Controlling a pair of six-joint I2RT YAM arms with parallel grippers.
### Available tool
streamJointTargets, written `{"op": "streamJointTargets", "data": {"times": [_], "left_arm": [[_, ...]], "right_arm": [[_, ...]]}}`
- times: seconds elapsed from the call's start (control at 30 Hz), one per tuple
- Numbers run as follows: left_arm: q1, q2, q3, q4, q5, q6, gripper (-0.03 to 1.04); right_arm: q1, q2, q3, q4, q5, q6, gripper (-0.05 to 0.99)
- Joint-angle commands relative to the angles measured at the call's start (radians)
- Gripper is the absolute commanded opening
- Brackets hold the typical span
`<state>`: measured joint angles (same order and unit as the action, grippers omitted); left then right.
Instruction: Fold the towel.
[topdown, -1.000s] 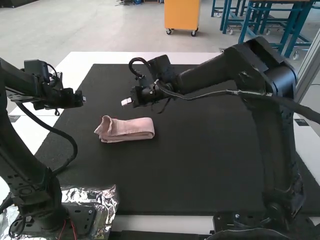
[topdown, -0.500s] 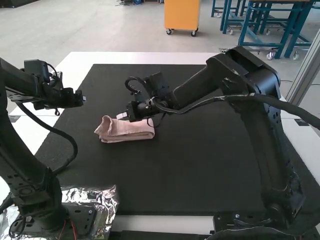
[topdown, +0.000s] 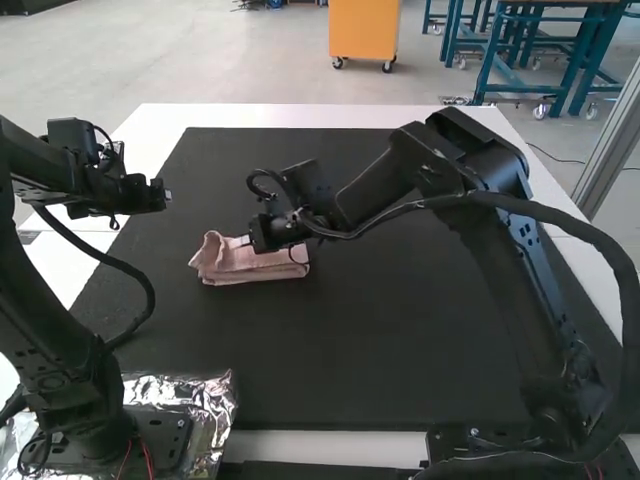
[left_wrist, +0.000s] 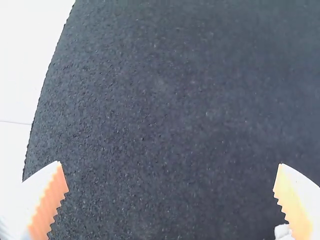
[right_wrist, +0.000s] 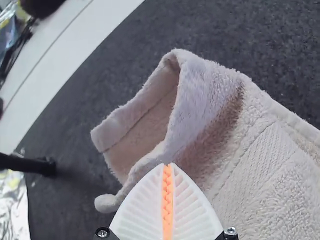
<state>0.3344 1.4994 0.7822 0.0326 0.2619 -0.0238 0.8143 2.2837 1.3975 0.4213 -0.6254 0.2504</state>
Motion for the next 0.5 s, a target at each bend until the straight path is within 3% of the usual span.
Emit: {"op": "streamJointTargets", "data": {"times": [0.0, 0.47], "left_arm": [[0.002, -0.027, -0.003, 0.01, 0.011, -0.004, 0.97], [0.002, -0.025, -0.018, 0.021, 0.023, -0.019, 0.97]], "right_arm": [[0.008, 0.02, 0.043, 0.011, -0.03, 0.01, -0.02], [0.025, 0.115, 0.12, 0.031, -0.073, 0.012, -0.02]]}}
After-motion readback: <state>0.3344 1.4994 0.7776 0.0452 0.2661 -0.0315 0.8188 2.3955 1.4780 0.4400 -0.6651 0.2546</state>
